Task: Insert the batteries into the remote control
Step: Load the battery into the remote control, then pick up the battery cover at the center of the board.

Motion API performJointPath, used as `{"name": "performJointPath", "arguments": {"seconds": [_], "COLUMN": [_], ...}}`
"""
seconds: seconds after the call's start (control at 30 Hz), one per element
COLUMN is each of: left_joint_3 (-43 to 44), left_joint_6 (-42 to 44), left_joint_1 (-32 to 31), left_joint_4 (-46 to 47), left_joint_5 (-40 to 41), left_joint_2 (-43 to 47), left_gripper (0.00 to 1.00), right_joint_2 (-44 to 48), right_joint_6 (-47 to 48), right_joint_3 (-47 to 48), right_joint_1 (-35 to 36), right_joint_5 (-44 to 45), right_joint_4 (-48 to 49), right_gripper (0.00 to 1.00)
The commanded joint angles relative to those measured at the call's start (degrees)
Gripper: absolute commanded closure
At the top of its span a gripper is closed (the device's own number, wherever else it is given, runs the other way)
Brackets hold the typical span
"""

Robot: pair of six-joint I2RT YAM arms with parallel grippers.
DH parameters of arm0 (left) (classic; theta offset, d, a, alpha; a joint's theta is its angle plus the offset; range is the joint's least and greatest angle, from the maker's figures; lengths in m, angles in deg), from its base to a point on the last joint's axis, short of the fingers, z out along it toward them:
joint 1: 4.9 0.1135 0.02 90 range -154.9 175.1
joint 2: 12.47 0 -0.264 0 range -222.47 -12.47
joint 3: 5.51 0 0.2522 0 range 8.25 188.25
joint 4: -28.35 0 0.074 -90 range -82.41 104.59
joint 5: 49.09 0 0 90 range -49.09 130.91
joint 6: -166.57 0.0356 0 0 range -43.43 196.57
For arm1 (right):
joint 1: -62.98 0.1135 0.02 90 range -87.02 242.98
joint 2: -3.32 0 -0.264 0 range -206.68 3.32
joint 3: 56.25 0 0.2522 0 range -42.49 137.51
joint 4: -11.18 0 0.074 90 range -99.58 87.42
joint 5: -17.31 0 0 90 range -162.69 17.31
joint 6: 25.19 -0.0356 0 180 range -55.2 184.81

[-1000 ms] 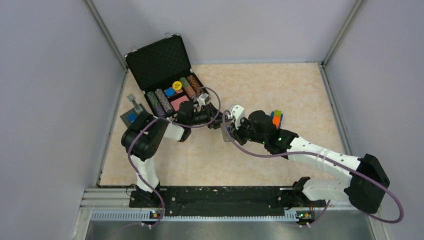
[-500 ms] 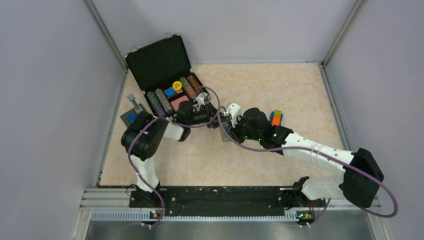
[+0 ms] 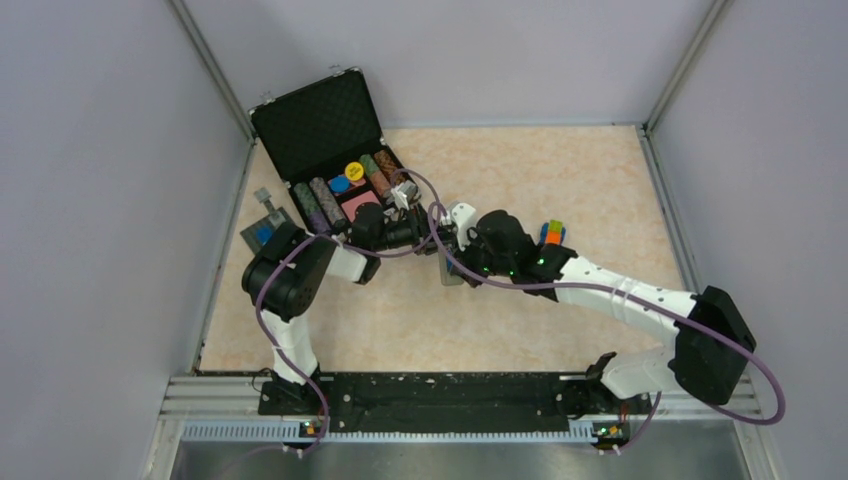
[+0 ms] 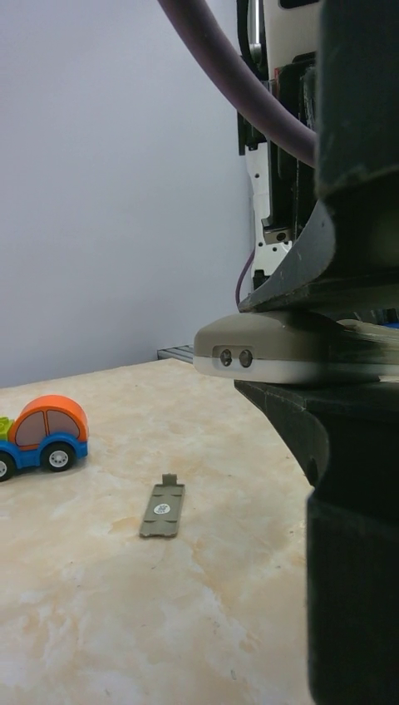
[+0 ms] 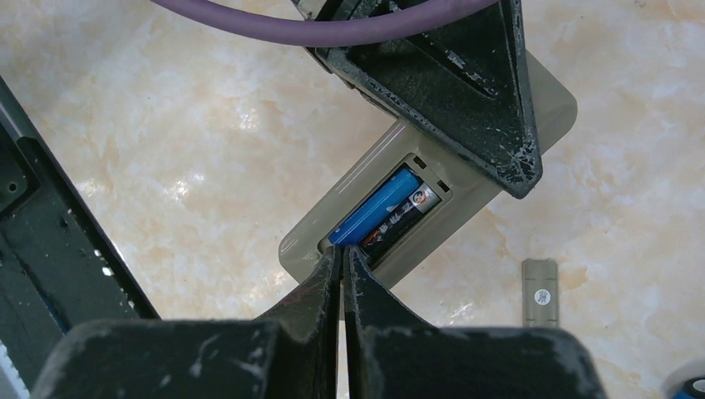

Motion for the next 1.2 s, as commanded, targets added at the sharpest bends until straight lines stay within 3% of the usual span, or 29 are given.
{"name": "performJointPath", "arguments": {"seconds": [0.0,0.37,0.63,0.67,0.8,0.87,1.17], "left_joint_3": [-0.1,-1.9,-2.8,-2.9,-2.9,-2.8,-1.8], "left_joint_6": [-2.8,-1.4,0.6,1.4,6.6,9.0,18.1], "left_joint_1": [-2.4,-2.4,-2.3,-2.3,-2.0,-1.8,-1.4], "left_joint_4": [11.7,12.2,9.2,8.0,0.2,-2.5,-11.3], "left_joint_5": [-4.0,-2.8,-1.5,-1.0,1.4,2.3,2.3], "left_joint_2": [4.4,6.6,7.6,7.9,9.6,10.5,15.5], "left_gripper": [1.00,1.00,1.00,1.00,1.00,1.00,1.00], "right_joint_2": [-3.5,-7.2,-1.2,0.5,8.2,11.8,19.1], "right_joint_6": [-3.7,-8.1,-8.9,-9.7,-10.7,-11.1,-16.1], "right_joint_3": [3.0,6.0,6.8,6.8,5.1,4.5,3.0], "right_joint_1": [0.4,0.4,0.3,0.3,0.1,0.0,-2.2], "right_joint_5": [1.2,4.3,7.1,8.3,11.4,12.6,23.6], "right_joint_4": [1.1,-3.3,-3.1,-3.1,-1.2,-1.1,-4.5], "right_gripper": [1.00,1.00,1.00,0.98,0.62,0.52,0.41]}}
